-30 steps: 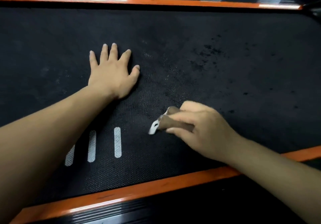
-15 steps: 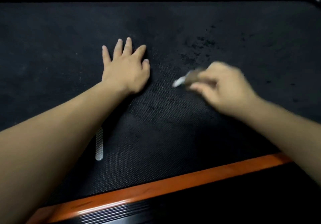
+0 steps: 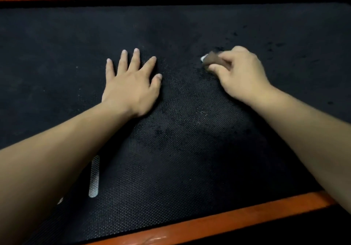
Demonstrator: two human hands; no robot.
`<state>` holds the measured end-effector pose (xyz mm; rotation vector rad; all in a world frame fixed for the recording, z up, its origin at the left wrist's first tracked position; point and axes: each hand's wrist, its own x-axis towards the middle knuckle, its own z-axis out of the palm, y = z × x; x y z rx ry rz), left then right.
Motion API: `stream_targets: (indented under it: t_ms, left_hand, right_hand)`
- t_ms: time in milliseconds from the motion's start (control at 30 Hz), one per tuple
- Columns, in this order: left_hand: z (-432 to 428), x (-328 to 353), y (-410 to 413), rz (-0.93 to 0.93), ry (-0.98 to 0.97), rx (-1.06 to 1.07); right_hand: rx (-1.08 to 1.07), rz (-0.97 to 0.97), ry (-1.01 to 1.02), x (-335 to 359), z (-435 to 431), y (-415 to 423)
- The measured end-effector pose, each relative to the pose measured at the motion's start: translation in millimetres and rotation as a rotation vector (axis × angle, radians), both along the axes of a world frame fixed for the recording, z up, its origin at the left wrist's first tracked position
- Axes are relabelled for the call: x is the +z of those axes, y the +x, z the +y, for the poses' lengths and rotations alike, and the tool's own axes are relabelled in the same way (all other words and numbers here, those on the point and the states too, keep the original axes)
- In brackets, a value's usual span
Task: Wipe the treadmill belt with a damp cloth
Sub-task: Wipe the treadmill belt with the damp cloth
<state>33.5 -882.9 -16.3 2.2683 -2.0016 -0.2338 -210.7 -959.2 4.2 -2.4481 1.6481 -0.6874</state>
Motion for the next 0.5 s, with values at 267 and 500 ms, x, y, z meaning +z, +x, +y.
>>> stream_targets:
  t_ms: [267,500]
  left_hand:
    - [-0.8,-0.7,0.8,0.003,0.0,0.004]
    - [-1.6,0.9,-0.9,0.006,-0.007,0.025]
  right_hand:
    - [0.172,0.084,-0.022,4.5,-6.7,12.7]
    - [0.324,-0.014,0.087,-4.1,36.1,15.6]
